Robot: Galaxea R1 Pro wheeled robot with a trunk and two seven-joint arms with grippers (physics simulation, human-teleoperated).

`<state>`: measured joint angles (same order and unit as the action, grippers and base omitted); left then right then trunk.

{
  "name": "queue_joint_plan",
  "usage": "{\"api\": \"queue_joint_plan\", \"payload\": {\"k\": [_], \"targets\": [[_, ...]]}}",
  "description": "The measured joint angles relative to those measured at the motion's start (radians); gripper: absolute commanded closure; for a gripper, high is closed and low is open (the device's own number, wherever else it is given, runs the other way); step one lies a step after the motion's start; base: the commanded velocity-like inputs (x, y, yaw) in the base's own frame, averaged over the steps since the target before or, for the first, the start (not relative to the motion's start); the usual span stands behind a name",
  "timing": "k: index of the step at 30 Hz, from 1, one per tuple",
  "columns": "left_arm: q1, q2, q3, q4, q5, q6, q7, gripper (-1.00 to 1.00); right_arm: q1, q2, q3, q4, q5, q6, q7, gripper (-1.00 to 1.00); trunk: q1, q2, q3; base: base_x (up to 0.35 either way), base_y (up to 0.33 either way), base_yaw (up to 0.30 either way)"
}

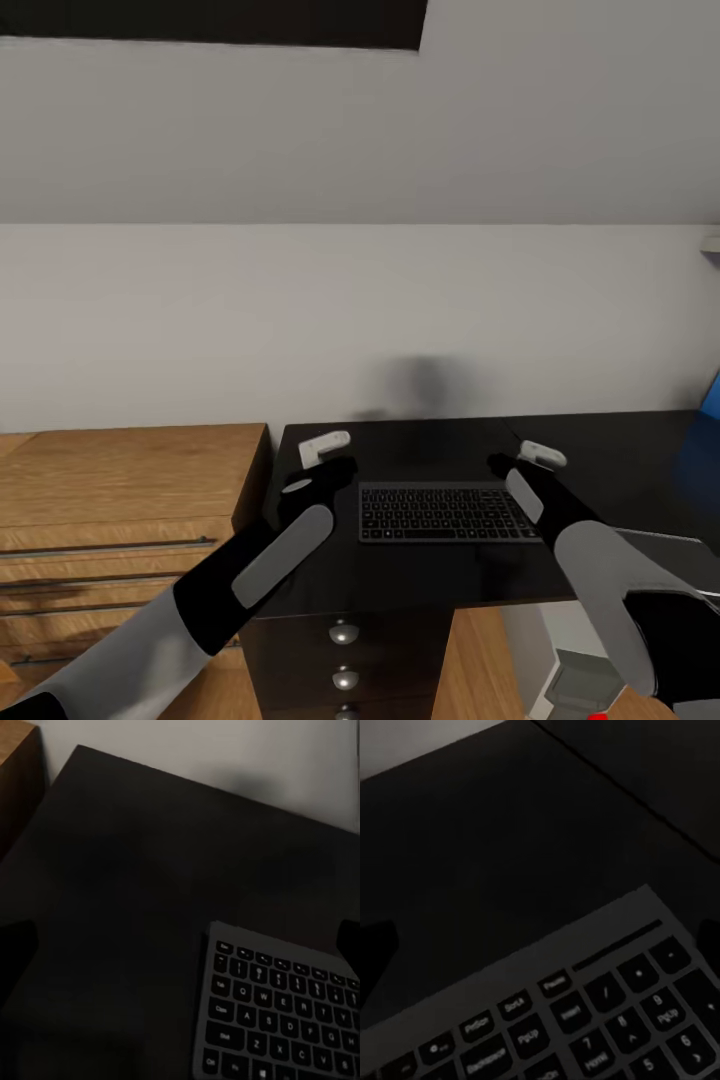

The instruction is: In the bedroom, organize the workspace by keeping the computer under the desk, ensuring the monitor is on the desk, placing the keyboard on the desk next to the monitor, placing the mouse on the desk next to the keyboard, moving the folder from the swivel chair onto the desk next to the mouse, stacking the notebook on top of the folder with the pen on top of the notebook, and positioning the swivel chair next to the desk.

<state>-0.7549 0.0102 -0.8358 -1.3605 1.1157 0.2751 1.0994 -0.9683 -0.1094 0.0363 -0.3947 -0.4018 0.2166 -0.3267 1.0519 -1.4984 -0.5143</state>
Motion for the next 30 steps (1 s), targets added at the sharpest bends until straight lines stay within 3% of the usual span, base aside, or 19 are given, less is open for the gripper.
{"api": "queue_joint_plan", "payload": {"k": [10, 30], "targets": [[0.000, 0.003, -0.015, -0.001, -0.003, -0.002, 0.010, -1.00, 0.002, 0.003, 0.039, -0.002, 0.007, 0.000, 0.002, -1.00, 0.000, 0.000, 0.000, 0.000, 0.000, 0.000], [0.000, 0.001, -0.019, -0.020, 0.001, -0.004, 0.060, -1.00, 0.004, 0.002, 0.044, -0.019, 0.008, 0.001, 0.002, -1.00, 0.000, 0.000, 0.000, 0.000, 0.000, 0.000]]}}
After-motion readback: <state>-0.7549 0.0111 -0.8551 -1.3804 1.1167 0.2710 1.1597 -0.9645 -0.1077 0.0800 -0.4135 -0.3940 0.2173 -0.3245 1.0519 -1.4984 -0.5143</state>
